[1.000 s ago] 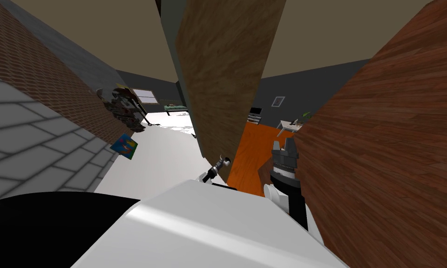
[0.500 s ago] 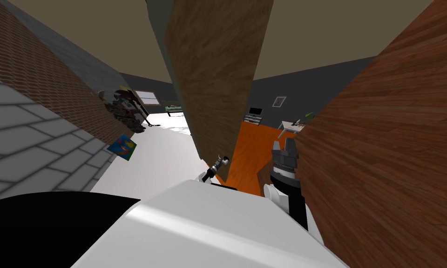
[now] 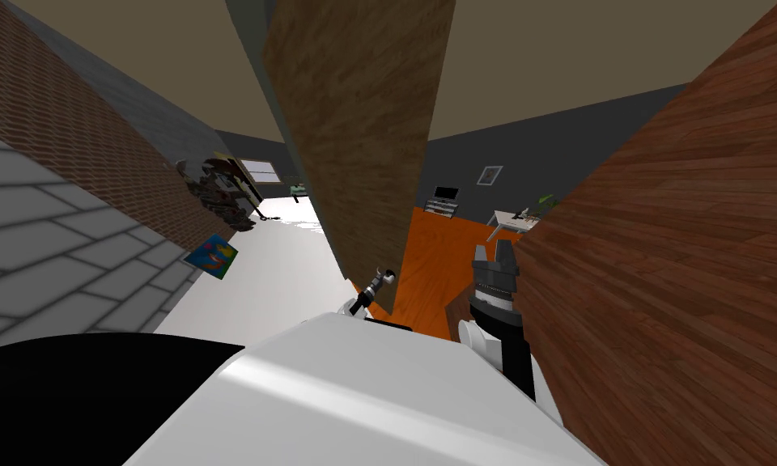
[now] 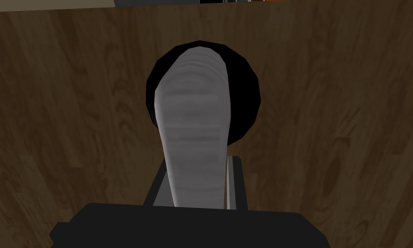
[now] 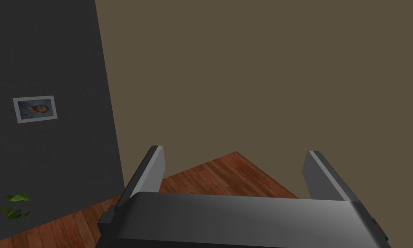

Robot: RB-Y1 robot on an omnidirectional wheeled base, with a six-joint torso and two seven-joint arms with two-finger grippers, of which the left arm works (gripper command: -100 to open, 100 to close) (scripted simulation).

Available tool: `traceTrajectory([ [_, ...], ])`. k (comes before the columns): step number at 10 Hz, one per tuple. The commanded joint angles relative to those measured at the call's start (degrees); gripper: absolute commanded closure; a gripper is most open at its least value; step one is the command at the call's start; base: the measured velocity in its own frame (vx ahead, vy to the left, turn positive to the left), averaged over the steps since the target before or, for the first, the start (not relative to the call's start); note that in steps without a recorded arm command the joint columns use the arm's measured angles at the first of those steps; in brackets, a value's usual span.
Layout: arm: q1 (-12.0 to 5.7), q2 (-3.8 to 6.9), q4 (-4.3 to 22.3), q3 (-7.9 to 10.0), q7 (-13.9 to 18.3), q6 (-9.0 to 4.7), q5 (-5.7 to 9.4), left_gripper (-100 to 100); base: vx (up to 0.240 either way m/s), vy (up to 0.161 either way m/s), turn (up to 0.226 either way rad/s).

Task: Push the door open

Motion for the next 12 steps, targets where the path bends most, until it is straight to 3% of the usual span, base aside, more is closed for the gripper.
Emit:
traceTrajectory([
  [1,0.53,0.79,-1.76,0.41,0.08,0.76,0.14,100,0.040,-0.021,-0.015],
  [2,0.45,0.80,-1.56,2.01,-0.71,0.92,0.89,100,0.101,-0.096,0.052],
  [12,0.11,-0.48,-0.75,8.82,-4.04,1.58,4.09,100,0.135,-0.151,0.071],
])
